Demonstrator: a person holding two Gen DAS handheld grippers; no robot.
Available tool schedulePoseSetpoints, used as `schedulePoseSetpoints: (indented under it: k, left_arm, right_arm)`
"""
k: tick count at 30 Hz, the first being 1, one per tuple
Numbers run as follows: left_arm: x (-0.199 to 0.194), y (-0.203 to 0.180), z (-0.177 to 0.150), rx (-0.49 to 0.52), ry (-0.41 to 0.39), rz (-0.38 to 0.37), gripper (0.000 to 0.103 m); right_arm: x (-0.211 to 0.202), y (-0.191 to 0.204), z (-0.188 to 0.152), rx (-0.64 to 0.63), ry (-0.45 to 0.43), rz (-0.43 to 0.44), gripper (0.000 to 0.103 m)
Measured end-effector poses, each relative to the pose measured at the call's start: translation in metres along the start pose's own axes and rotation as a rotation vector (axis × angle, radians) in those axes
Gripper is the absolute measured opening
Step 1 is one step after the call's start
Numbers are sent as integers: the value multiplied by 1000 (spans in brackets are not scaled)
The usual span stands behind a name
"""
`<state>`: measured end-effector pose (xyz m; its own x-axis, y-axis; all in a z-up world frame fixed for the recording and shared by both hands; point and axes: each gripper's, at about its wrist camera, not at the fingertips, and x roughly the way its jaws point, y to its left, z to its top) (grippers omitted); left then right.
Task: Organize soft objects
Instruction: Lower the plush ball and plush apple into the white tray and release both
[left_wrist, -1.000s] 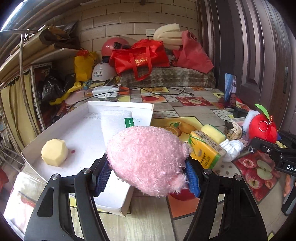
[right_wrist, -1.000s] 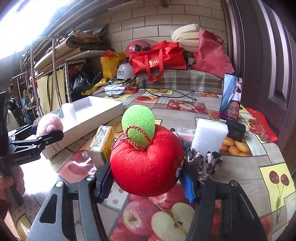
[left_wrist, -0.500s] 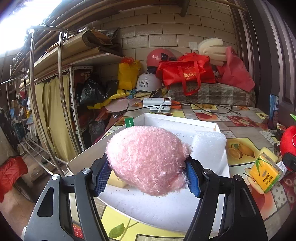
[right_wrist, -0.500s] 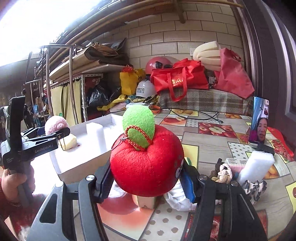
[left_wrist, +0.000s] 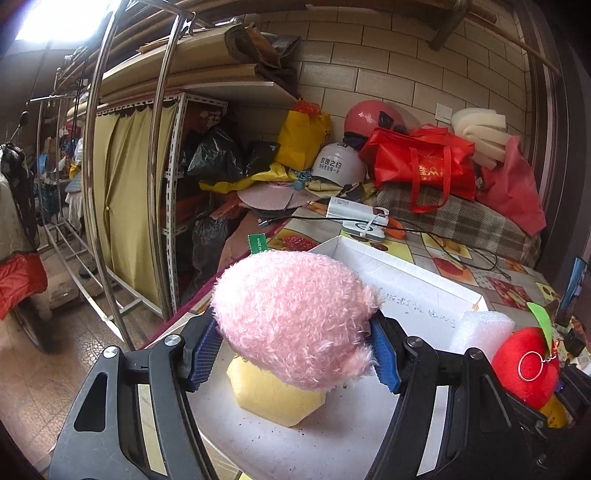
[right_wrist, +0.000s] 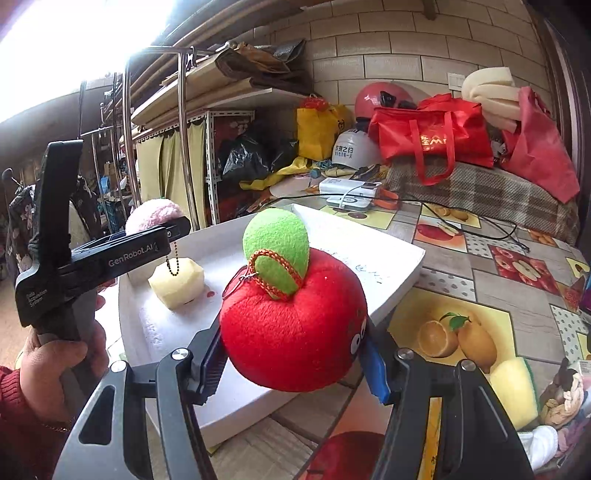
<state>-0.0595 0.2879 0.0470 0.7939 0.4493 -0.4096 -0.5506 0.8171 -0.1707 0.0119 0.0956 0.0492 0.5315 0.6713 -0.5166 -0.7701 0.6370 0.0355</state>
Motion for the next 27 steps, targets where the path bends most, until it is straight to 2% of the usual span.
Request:
schedulePoseSetpoints:
  k: [4, 9, 10, 11, 12, 13, 14, 15, 20, 24, 27]
  left_arm:
    - [-2, -9, 0, 45, -13, -13, 70]
    - [-3, -15, 1, 76, -27, -1, 70]
    - [-4, -16, 1, 80, -32, 5, 73]
    - [-5, -17, 1, 84, -38, 14, 74]
    - [-5, -18, 0, 88, -44, 24, 82]
    - [-5, -19, 1, 91, -48, 33, 95]
    - [-6, -19, 0, 93, -51, 43, 102]
    - [-7, -20, 0, 93, -56, 52, 103]
    - [-5, -19, 0, 90, -58, 92, 103]
    - [-12, -21, -2, 94, -100, 115, 103]
    - [-16, -26, -6, 96, -89, 115, 103]
  right_arm:
    - [36, -6, 13, 58, 69, -1, 62]
    - [44, 8, 15, -3, 85, -6, 64]
    - [43, 10, 15, -13, 81, -4, 66]
    - [42, 11, 15, -19, 78, -3, 76]
    - [42, 12, 16, -19, 76, -10, 83]
    - [41, 11, 16, -15, 72, -15, 89]
    - [42, 9, 17, -10, 71, -15, 91]
    - [42, 8, 17, -4, 68, -16, 93]
    - [36, 7, 19, 1, 25, -45, 95]
    - [17, 15, 17, -35, -67, -84, 95]
    - [-3, 23, 10, -83, -125, -86, 95]
